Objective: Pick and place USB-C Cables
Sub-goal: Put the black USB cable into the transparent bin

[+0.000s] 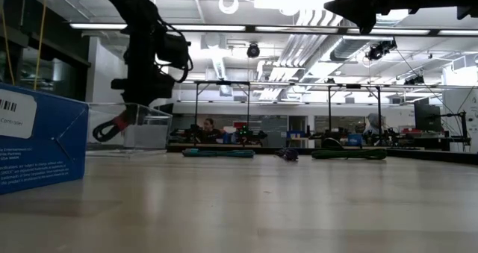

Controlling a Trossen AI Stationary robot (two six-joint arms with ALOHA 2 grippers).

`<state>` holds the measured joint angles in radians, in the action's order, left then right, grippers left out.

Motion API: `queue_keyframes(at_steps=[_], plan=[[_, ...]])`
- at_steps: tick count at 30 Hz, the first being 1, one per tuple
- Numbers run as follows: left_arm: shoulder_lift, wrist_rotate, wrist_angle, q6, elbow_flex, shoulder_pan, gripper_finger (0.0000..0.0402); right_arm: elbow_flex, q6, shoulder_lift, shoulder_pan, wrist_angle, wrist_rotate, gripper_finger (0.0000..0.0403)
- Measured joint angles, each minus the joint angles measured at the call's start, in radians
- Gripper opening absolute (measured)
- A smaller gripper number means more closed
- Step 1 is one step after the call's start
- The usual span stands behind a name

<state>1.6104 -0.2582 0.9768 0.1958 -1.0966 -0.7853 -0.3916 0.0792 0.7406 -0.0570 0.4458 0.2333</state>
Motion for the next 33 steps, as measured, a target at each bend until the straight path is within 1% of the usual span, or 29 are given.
queue_keyframes(at_steps=[4, 7, 13, 18, 26, 33], plan=[[-0.017, 0.024, -0.009, -0.186, 0.000, 0.000, 0.0008, 0.000, 0.000, 0.000, 0.000, 0.000, 0.000, 0.0246], [-0.030, 0.068, -0.002, -0.346, 0.000, 0.002, 0.0008, 0.000, 0.004, 0.000, 0.000, 0.000, 0.000, 0.0246], [-0.031, 0.097, 0.015, -0.525, 0.035, 0.024, 0.0008, 0.000, 0.018, 0.000, 0.000, -0.003, 0.000, 0.0246], [-0.031, 0.101, 0.004, -0.546, 0.071, 0.022, 0.0008, 0.000, 0.026, 0.000, 0.000, -0.019, 0.000, 0.0246], [-0.032, 0.161, -0.121, -0.461, 0.148, -0.035, 0.0008, 0.000, 0.048, 0.000, 0.000, -0.020, 0.000, 0.0246], [-0.035, 0.178, -0.125, -0.476, 0.178, -0.047, 0.0008, 0.000, 0.045, 0.000, 0.000, -0.020, 0.000, 0.0246]])
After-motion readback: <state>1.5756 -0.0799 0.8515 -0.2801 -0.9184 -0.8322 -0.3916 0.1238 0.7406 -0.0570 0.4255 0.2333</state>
